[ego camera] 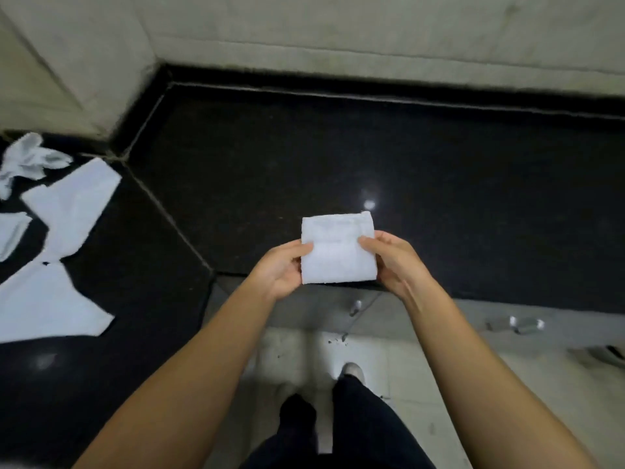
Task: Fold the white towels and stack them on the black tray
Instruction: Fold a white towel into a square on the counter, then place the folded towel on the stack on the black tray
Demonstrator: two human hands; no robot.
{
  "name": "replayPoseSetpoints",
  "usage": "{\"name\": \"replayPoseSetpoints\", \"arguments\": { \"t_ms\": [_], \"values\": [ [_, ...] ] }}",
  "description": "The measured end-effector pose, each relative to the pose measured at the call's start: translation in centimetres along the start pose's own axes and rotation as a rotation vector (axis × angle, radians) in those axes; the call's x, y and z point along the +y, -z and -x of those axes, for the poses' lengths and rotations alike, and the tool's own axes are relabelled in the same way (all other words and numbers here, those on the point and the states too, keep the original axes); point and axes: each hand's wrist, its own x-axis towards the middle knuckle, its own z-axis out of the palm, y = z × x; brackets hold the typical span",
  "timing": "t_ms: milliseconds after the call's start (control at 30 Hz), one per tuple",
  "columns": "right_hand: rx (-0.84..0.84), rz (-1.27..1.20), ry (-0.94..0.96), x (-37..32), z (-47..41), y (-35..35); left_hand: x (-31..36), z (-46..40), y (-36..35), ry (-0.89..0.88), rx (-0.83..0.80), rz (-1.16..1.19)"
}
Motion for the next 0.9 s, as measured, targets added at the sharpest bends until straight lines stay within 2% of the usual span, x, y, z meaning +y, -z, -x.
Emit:
{"name": "replayPoseSetpoints", "arguments": {
  "t_ms": [233, 500, 700, 900],
  "values": [
    [0.391, -0.165, 0.172, -0.6, 9.6, 19.8, -9.7, -2.7, -18.9, 0.083, -0.234, -0.318],
    [0.703, -0.252, 0.254, -1.4, 22.3, 44.4, -27.4, -0.8, -42.6, 0.13, -0.453, -0.512],
    [0.803, -0.274, 0.346, -6.2, 26.9, 57.4, -33.2, 0.0, -57.1, 0.086, -0.562, -0.556],
    [0.825, -0.221, 0.403, -13.1, 25.1, 68.4, -35.2, -4.5, -69.5, 0.06, -0.609, -0.536]
  ]
}}
